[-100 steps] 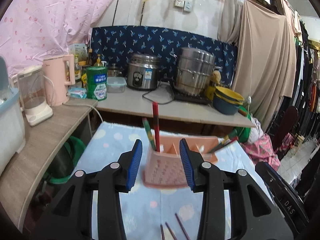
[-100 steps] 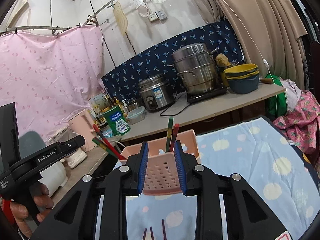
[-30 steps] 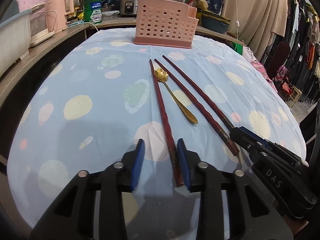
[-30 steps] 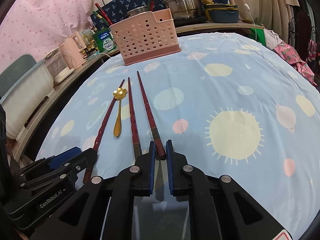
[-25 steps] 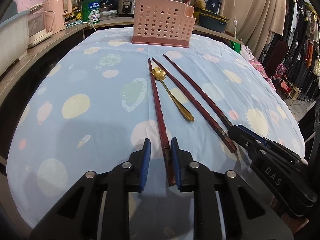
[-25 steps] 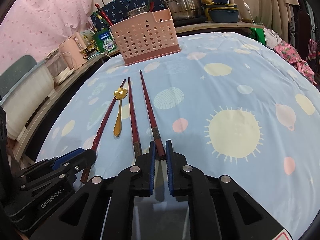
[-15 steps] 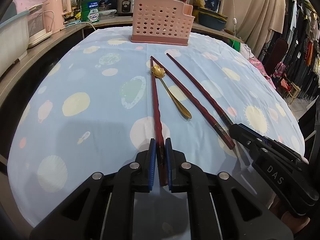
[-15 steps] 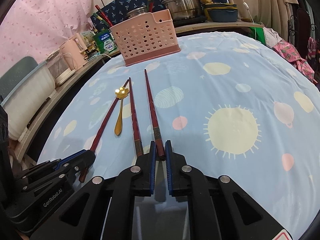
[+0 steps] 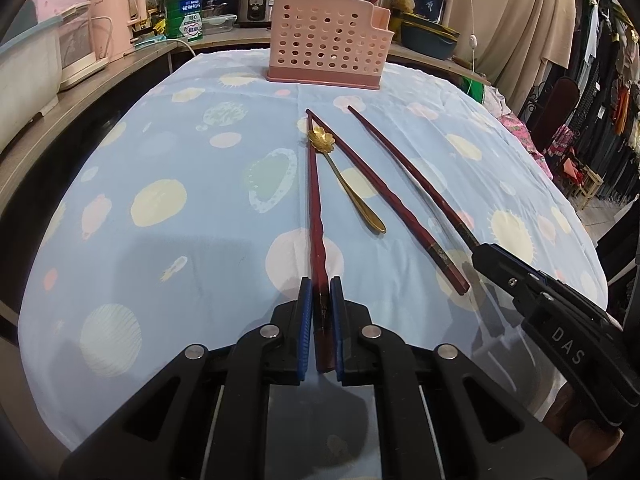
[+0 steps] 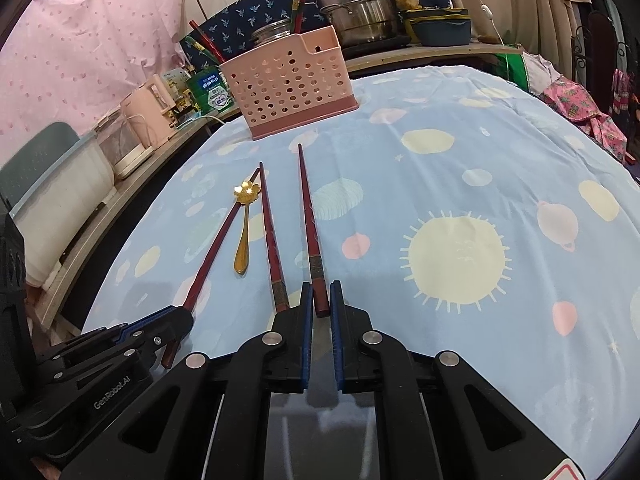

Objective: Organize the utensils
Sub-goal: 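Grasp a dark-red chopstick with the left tool while the right tool grasps another, then lift both dark-red chopsticks with the left and right tools toward the caddy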

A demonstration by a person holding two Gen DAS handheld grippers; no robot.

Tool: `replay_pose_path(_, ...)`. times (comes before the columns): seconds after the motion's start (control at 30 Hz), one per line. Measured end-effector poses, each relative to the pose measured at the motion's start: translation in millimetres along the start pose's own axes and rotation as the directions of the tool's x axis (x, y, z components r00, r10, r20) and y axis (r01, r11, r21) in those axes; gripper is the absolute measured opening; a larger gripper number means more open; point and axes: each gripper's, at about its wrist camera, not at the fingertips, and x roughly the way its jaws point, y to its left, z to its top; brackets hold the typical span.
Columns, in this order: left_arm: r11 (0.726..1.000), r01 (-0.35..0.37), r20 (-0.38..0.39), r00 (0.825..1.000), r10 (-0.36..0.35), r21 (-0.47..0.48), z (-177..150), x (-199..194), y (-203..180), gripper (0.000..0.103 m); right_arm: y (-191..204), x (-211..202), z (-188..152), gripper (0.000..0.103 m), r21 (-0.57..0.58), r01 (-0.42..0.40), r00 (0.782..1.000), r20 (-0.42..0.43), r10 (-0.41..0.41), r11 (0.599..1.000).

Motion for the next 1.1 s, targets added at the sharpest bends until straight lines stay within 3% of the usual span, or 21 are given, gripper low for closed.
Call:
replay_pose_path(0.53, 0.999, 0.008, 0.046, 0.999, -0.007, -0.040, 15, -22, 11, 0.008, 1, -23, 9, 0.008, 0.014, -0.030, 0.998, 0.046, 0.030, 0.999)
replay_pose_path(1.1, 0.998, 0.029, 0.186, 0.982, -0.019, -0.052, 72, -64, 17, 0.008, -1, -68, 59, 0.008, 0.038, -0.061, 0.982, 0.183, 0.053, 0.997)
